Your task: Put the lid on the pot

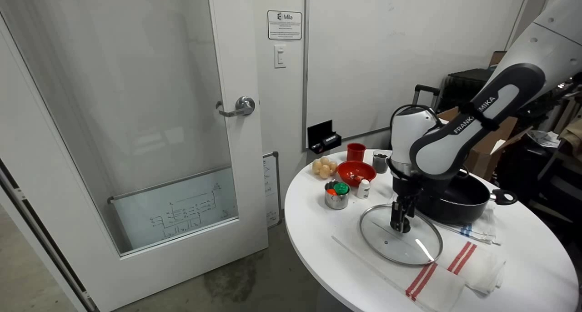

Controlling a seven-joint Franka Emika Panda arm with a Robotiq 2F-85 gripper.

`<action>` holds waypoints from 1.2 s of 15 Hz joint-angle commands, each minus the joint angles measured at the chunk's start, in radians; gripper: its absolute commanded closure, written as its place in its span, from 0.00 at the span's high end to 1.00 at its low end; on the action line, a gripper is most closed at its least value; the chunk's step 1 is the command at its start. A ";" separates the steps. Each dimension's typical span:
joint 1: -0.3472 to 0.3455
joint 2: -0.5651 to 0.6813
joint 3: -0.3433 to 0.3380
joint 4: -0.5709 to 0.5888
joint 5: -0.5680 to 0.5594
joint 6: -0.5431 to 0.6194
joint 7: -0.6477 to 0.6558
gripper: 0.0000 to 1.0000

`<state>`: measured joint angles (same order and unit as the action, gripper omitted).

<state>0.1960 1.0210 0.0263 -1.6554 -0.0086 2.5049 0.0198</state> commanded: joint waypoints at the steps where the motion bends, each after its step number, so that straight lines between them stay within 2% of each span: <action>1: 0.015 0.047 -0.020 0.079 -0.032 -0.046 0.034 1.00; 13: 0.003 0.097 -0.030 0.164 -0.029 -0.101 0.030 1.00; 14: 0.002 0.100 -0.029 0.169 -0.028 -0.103 0.028 0.75; 15: 0.000 0.100 -0.027 0.169 -0.027 -0.103 0.026 0.74; 18: -0.002 0.098 -0.026 0.169 -0.025 -0.101 0.026 0.52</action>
<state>0.1965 1.1024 -0.0019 -1.5244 -0.0114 2.4294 0.0215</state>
